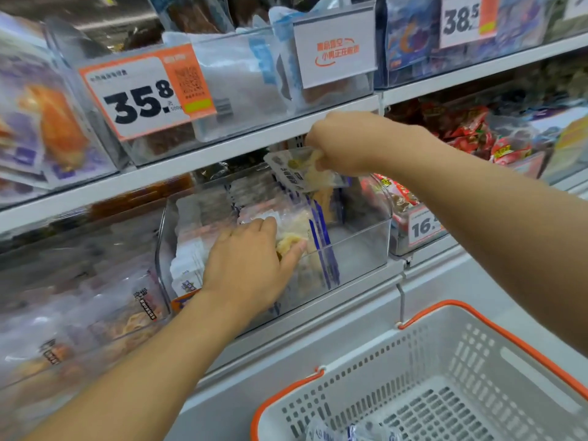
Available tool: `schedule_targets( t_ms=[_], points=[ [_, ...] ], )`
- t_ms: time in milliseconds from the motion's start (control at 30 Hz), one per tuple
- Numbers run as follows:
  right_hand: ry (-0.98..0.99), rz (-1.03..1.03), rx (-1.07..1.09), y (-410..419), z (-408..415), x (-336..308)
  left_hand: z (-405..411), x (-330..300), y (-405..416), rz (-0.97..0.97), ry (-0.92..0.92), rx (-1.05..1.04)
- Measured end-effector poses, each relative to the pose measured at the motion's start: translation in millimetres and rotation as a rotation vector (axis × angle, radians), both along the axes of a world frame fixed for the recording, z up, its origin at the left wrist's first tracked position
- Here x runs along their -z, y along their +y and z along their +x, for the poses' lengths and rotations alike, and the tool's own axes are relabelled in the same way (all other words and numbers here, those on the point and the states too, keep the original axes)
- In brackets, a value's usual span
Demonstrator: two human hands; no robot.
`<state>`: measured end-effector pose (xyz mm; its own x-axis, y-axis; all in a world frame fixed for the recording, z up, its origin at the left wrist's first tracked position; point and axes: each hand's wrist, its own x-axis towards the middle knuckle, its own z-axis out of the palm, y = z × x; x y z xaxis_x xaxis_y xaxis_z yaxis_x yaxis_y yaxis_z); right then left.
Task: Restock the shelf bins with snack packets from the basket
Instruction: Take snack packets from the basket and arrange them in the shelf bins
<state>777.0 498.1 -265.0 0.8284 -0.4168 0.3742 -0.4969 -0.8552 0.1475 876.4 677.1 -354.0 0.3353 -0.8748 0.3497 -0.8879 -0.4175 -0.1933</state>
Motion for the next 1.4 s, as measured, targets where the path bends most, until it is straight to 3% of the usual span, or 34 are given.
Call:
schedule_targets(
  t_ms=[100,267,333,667,833,1033,1167,1400],
  points=[
    [0.035,-0.053,0.048,-5,14,15,0,1,0,0.001,0.012,0.000],
    [0.220,0.112,0.133,-25,28,39,1,2,-2,0.004,0.031,-0.010],
    [0.255,0.033,0.138,-31,30,52,2,2,-3,0.003,0.024,-0.009],
    [0.008,-0.295,0.066,-51,41,75,2,4,-1,-0.011,0.024,-0.002],
    [-0.040,-0.271,0.058,-41,45,79,2,4,-1,-0.009,0.020,-0.005],
    [-0.060,0.004,0.101,-26,39,82,5,4,-3,-0.017,0.018,-0.011],
    [-0.068,0.051,0.086,-15,16,76,6,4,-4,-0.044,0.047,0.016],
    [-0.140,0.026,-0.066,-8,-32,82,-25,-1,-10,-0.218,0.044,0.295]
  ],
)
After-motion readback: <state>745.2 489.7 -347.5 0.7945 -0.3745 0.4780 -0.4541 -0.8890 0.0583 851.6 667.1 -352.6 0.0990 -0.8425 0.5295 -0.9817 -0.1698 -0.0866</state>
